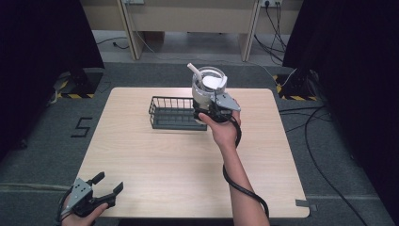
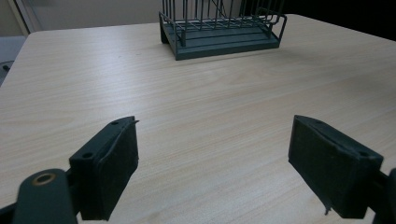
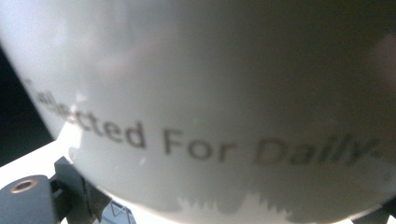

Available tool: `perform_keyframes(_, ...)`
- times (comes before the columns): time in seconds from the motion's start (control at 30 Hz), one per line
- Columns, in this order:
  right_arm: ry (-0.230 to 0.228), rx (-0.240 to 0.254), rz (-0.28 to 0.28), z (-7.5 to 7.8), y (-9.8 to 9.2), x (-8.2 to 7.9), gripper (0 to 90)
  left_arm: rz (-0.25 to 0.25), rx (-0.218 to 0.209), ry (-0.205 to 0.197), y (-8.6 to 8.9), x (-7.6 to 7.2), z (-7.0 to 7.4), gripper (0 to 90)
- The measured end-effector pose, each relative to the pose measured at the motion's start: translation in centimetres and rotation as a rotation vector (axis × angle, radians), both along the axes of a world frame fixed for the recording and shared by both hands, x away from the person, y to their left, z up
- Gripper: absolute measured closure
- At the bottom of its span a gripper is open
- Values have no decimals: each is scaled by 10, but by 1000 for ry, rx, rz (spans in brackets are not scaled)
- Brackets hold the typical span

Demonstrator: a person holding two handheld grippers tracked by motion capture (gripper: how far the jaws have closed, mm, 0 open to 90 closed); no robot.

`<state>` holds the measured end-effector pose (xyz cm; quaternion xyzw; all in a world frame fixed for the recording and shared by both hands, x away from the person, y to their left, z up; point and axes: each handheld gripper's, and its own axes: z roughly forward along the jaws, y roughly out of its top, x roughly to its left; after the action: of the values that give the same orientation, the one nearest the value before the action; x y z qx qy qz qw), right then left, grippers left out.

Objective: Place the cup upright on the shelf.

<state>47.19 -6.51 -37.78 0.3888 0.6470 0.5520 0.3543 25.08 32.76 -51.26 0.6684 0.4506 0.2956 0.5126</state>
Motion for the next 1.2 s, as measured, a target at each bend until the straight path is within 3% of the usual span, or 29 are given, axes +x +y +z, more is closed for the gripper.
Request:
perform_keyframes(0.63,2,3,20,6,26,20,95,5,-2,1,2,0,0,154)
perform_keyframes(1.2,9,6,22,12,39,41,95,3,-4,4,2,1,-1,154)
